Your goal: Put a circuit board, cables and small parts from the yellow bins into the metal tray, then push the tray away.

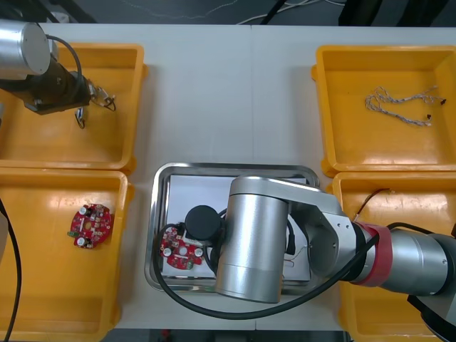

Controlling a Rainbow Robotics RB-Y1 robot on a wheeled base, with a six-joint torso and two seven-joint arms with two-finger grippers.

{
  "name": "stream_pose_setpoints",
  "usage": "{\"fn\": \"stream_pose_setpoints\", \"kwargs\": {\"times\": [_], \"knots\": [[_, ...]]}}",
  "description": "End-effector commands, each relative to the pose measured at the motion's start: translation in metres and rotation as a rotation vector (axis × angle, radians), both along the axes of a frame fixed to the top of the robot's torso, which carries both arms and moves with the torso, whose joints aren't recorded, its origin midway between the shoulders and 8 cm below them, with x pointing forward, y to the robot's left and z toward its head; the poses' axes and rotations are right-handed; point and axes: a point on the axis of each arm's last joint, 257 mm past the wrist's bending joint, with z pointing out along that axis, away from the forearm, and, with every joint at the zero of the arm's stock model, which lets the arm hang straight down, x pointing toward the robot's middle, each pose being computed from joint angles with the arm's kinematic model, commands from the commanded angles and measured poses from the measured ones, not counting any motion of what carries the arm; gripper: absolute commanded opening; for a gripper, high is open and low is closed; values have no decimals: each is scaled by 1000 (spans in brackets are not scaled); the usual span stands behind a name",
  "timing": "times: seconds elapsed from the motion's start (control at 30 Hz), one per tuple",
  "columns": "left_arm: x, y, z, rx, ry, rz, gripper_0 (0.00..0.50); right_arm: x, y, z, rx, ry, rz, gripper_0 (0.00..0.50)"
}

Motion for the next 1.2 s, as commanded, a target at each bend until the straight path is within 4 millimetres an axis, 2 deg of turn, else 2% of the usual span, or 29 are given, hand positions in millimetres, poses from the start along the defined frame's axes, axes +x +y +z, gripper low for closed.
{"fn": "stream_pose_setpoints", "kwargs": {"times": [0.03,0.1,0.17,0.2,0.23,0.27,0.4,0.43,0.47,0.53,0.9,1.17,1.2], "knots": [[21,-16,25,99,-49,-139,500,-11,8,-6,-1,13,66,5],[24,-16,22,94,-59,-141,500,-10,5,-7,-5,13,63,16],[27,-15,18,95,-64,-142,500,-9,3,-8,-5,12,61,123],[28,-14,18,95,-68,-141,500,-9,3,-9,-5,12,60,146],[30,-14,18,95,-72,-143,500,-8,2,-9,-6,10,58,191],[30,-14,16,96,-72,-143,500,-8,1,-9,-7,8,57,210],[33,-10,14,98,-78,-143,500,-7,-1,-10,-11,9,59,370],[33,-10,14,98,-78,-143,500,-7,-1,-10,-11,9,59,370],[34,-12,12,98,-77,-146,500,-7,-2,-8,-8,5,58,415],[34,-11,11,100,-77,-148,500,-6,-2,-7,-7,3,56,428],[36,-21,-2,84,-68,-159,500,0,-4,13,54,29,-3,430],[33,-26,-13,92,-42,-173,500,10,-6,41,147,74,-78,430],[33,-26,-14,90,-39,-174,482,12,-9,46,163,80,-93,430]]}}
